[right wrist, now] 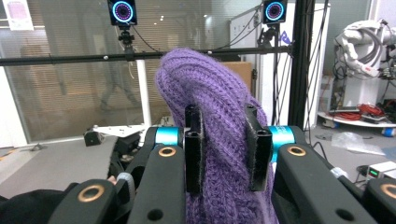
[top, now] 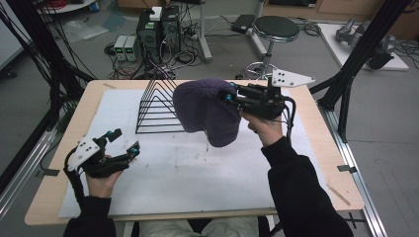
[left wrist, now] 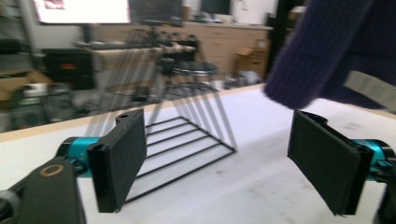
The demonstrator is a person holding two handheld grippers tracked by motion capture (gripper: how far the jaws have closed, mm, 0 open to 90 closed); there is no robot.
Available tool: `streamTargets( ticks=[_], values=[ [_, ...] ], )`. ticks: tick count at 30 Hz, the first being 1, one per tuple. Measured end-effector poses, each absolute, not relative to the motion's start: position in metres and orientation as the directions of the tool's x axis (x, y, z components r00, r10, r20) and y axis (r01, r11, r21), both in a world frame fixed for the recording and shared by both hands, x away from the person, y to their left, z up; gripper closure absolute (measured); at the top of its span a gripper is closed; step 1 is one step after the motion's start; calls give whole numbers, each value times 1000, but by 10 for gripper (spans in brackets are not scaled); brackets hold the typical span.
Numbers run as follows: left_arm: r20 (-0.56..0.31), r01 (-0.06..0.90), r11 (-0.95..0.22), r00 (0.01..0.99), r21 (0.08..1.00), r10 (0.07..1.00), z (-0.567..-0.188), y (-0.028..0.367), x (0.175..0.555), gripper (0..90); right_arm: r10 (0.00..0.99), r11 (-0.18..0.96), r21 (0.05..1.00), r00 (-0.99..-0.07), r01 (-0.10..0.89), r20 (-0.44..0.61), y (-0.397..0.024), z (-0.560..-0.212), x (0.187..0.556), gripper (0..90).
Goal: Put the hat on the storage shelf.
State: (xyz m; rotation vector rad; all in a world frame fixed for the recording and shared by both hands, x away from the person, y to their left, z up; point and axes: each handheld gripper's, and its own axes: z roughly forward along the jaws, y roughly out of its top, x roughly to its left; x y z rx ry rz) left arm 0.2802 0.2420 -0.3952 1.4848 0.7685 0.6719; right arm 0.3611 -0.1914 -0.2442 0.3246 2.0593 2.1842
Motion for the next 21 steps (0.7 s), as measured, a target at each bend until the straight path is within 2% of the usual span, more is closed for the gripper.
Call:
streamTargets(
  ticks=[8, 14, 21],
  values=[
    [-28, 96, -56, 705, 994, 709, -383, 225, 295, 207, 214, -57, 996, -974, 64, 75, -184, -244, 360, 742],
    [-3, 55, -56, 744, 997, 668, -365, 210, 299, 205, 196, -63, 996, -977, 70, 81, -177, -245, 361, 741],
    [-2, 51, -62, 791, 997, 611, -358, 193, 307, 196, 159, -72, 995, -984, 69, 80, -170, -242, 358, 740]
  ],
)
